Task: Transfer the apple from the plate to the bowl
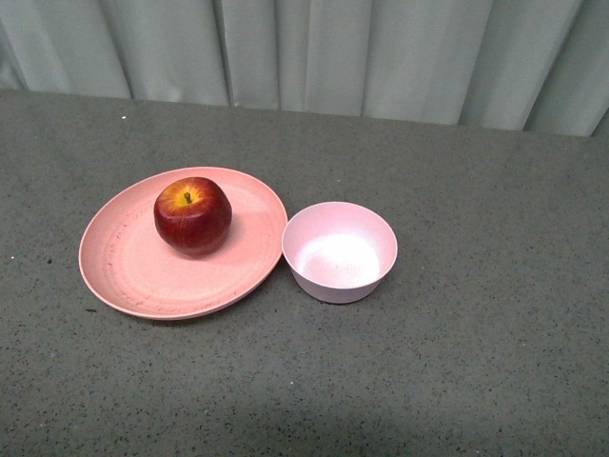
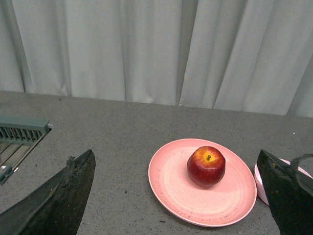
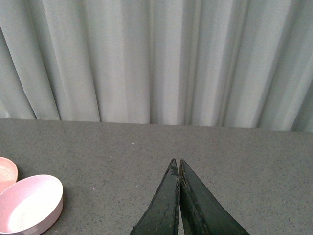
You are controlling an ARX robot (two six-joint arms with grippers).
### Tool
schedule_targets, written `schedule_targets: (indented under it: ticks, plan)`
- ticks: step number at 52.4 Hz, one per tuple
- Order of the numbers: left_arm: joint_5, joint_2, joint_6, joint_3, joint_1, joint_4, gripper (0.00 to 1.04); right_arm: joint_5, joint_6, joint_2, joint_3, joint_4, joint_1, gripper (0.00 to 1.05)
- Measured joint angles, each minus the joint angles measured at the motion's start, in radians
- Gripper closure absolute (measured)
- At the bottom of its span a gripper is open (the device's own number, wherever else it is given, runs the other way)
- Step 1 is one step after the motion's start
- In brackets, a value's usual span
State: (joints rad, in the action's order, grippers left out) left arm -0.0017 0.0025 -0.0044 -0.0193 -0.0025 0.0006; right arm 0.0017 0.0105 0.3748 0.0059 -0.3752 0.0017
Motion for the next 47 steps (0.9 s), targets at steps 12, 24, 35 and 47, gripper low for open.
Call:
schedule_targets:
  ticks: [12,24,35,47]
  plan:
    - [0.000,0.000,0.000,0.000,0.000,0.000,0.07,0.000,0.000,-0.085,0.000,0.082,0.000,1.04]
    - [0.000,0.000,0.000,0.000,0.000,0.000,0.07,0.000,0.000,-0.159,0.000,0.156,0.000,1.04]
    - [0.000,0.000,0.000,0.000,0.000,0.000,0.07,0.000,0.000,-0.239,0.001,0.243,0.000,1.04]
    - [0.000,0.000,0.000,0.000,0.000,0.000,0.07,-0.003,0.000,-0.370,0.000,0.373,0.000,1.04]
